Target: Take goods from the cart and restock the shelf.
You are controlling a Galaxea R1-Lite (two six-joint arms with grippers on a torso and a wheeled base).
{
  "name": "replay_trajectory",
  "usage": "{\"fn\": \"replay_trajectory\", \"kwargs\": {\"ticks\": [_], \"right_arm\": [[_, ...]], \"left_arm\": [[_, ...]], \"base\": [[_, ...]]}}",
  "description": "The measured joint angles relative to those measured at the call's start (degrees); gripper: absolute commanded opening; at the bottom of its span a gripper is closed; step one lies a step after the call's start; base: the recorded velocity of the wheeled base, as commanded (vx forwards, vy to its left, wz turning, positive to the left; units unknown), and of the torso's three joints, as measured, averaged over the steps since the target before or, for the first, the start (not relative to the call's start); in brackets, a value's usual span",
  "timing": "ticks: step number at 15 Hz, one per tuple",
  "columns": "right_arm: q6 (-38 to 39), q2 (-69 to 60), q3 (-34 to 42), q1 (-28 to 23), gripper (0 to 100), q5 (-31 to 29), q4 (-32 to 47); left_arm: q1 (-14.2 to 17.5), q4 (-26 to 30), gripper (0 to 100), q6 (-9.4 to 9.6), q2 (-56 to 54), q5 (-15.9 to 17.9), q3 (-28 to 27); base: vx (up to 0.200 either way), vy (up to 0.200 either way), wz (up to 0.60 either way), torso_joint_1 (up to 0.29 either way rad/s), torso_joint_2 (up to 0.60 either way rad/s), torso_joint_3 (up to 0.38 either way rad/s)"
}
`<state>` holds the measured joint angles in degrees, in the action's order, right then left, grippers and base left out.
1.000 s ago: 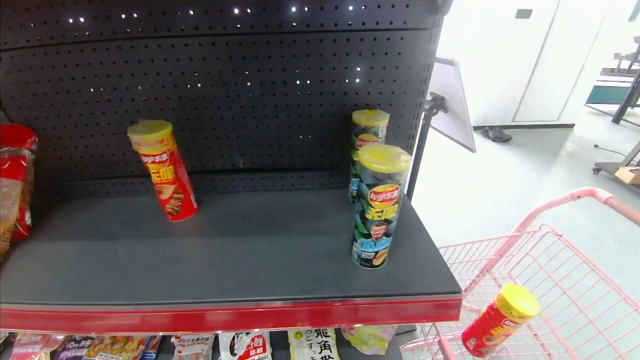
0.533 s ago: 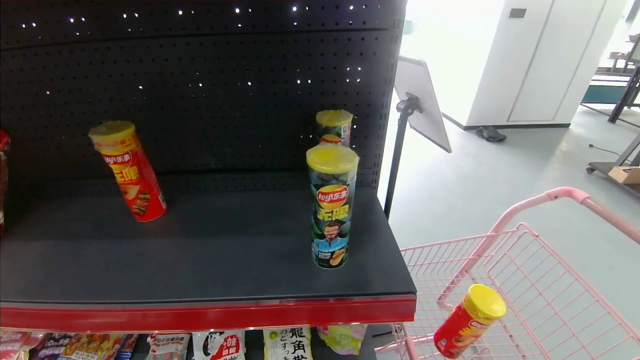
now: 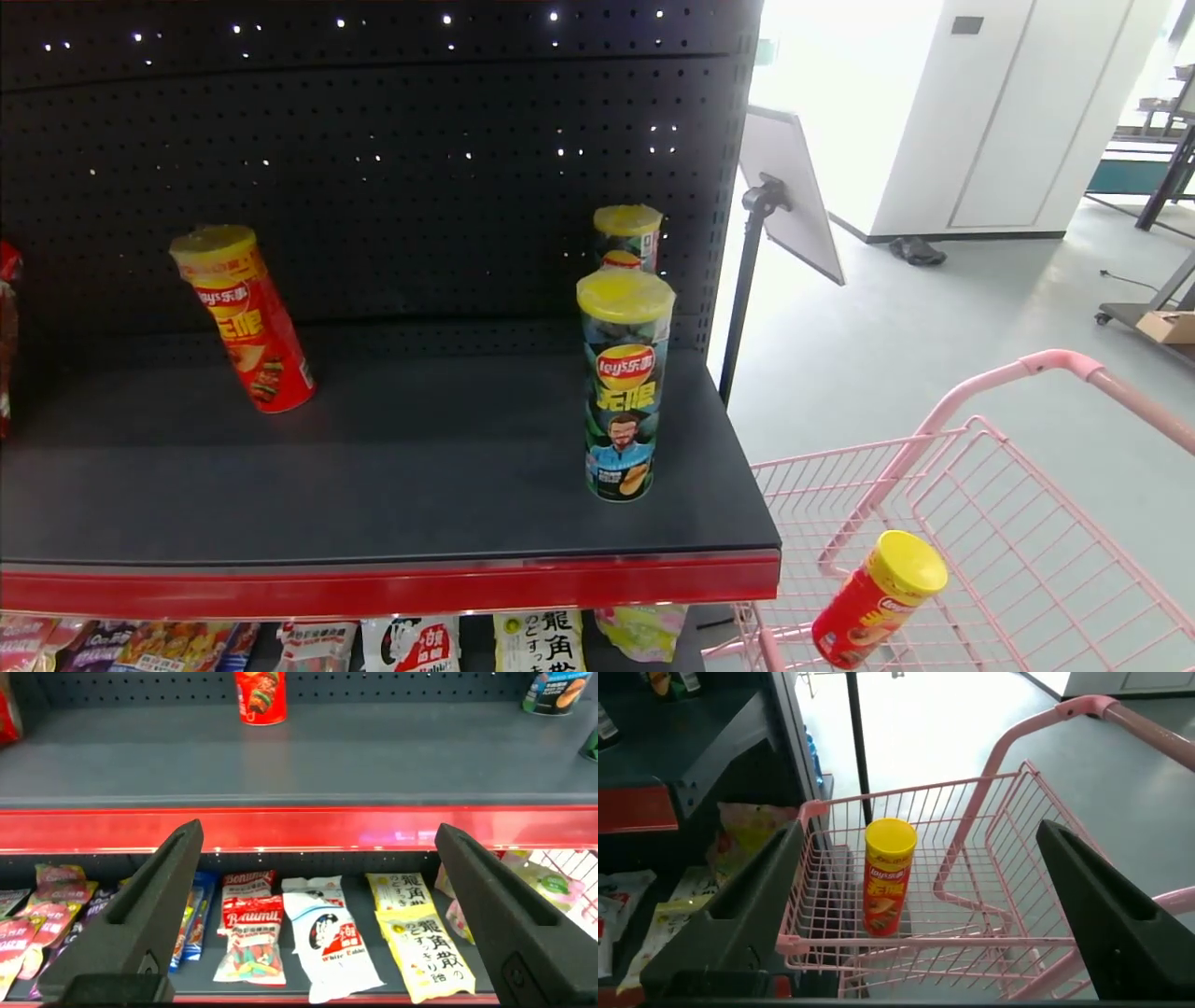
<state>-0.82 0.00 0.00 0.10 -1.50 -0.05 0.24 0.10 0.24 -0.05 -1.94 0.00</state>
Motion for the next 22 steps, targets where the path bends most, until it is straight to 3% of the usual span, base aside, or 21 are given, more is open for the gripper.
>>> {"fn": "replay_trajectory", "kwargs": {"ticks": [10, 22], "right_arm": [[0.2, 0.0, 0.0, 0.0, 100, 0.0, 0.0], [0.1, 0.0, 0.0, 0.0, 100, 0.0, 0.0]], "left_arm": [[0.0, 0.0, 100, 0.02, 0.0, 0.0, 0.0], [0.0, 0.0, 100, 0.00, 0.0, 0.0, 0.0]], "base": [[0.000, 0.000, 0.00, -0.126, 0.30, 0.179], [0.000, 0.000, 0.00, -0.191, 0.51, 0.321]]}}
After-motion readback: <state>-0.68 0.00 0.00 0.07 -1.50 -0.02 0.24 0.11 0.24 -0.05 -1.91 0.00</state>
